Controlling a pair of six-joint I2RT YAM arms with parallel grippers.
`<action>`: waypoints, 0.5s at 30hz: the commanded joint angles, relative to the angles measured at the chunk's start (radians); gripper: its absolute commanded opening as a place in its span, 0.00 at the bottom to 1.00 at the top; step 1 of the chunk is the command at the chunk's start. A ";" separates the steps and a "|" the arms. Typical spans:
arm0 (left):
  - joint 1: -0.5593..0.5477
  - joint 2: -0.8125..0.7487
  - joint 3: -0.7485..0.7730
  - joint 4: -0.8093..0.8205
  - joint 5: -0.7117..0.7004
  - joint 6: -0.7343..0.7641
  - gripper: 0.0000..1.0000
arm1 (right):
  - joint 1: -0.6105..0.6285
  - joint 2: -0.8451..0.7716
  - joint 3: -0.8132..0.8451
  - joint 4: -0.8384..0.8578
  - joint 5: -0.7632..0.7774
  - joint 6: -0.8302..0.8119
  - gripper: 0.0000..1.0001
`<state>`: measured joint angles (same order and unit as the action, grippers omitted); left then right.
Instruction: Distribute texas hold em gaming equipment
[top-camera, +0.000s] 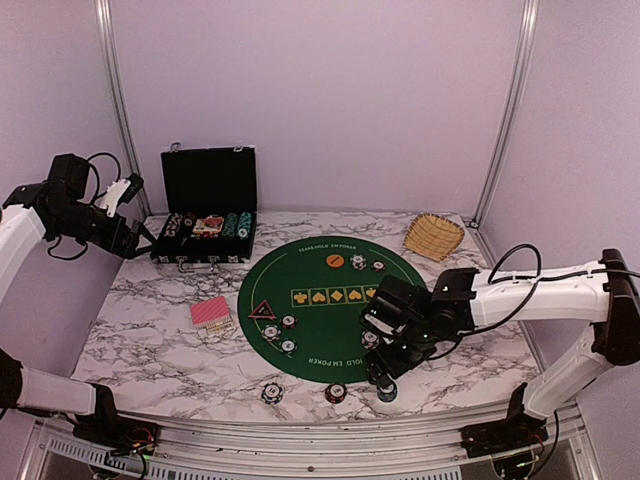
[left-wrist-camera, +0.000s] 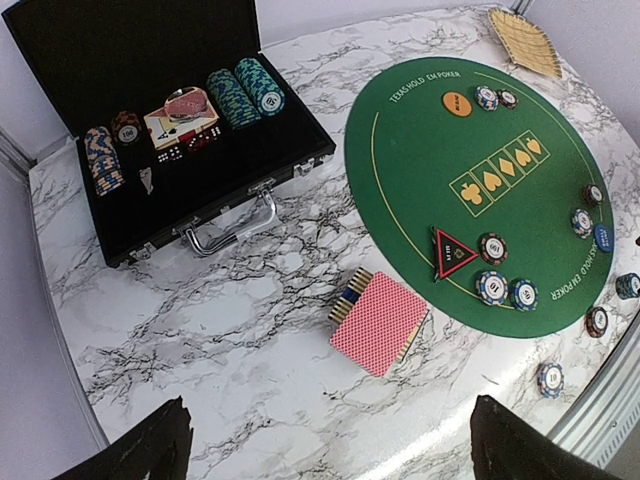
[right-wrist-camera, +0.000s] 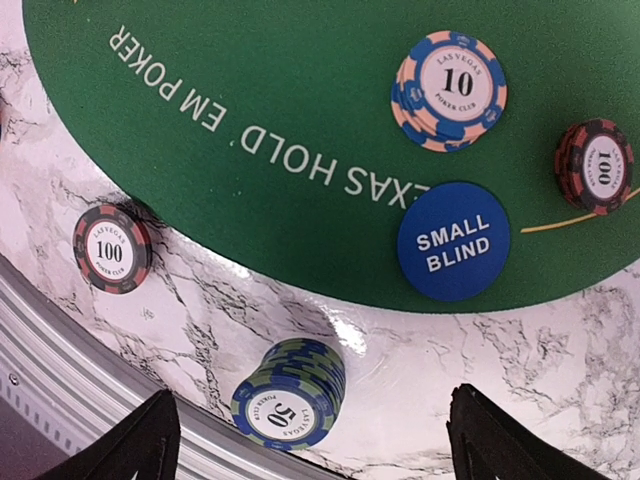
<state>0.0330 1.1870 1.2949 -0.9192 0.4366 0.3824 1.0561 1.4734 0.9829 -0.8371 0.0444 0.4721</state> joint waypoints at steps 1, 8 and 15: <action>-0.005 0.004 0.033 -0.029 0.004 0.006 0.99 | 0.007 0.024 -0.002 0.056 -0.030 -0.001 0.90; -0.005 0.005 0.026 -0.029 -0.001 0.003 0.99 | 0.008 0.062 -0.007 0.064 -0.034 -0.033 0.82; -0.007 0.003 0.030 -0.029 -0.001 0.004 0.99 | 0.008 0.080 -0.035 0.067 -0.034 -0.043 0.76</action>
<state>0.0307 1.1900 1.2972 -0.9207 0.4366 0.3824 1.0584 1.5425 0.9627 -0.7849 0.0113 0.4393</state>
